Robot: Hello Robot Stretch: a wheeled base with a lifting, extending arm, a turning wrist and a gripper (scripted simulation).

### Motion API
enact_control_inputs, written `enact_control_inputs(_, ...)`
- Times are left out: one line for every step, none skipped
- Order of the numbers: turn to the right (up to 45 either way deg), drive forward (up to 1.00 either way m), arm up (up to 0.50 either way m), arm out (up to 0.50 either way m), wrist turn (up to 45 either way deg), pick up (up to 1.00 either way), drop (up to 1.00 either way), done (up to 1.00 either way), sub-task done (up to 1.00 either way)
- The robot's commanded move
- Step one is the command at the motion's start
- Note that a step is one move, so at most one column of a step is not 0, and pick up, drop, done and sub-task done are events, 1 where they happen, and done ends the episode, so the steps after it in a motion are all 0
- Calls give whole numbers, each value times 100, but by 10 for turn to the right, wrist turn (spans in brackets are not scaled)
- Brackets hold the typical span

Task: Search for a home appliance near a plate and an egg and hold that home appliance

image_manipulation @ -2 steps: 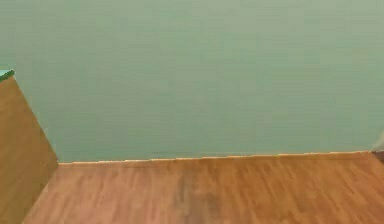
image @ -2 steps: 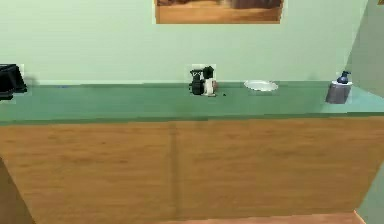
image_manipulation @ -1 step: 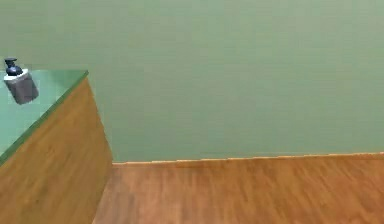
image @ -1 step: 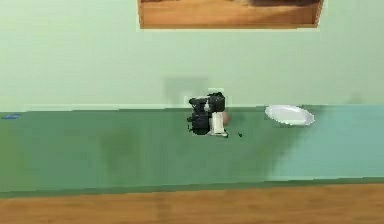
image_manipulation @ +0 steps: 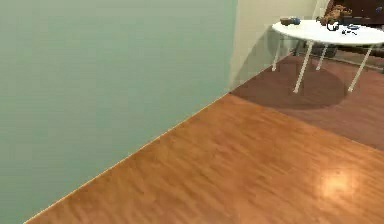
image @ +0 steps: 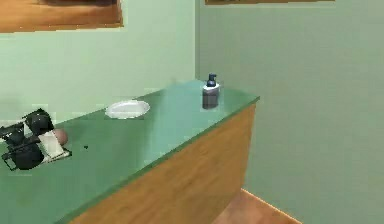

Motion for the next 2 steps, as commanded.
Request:
enact_control_inputs(360,0,0,0,0,0,0,0,0)
enact_control_inputs(0,45,0,0,0,0,0,0,0)
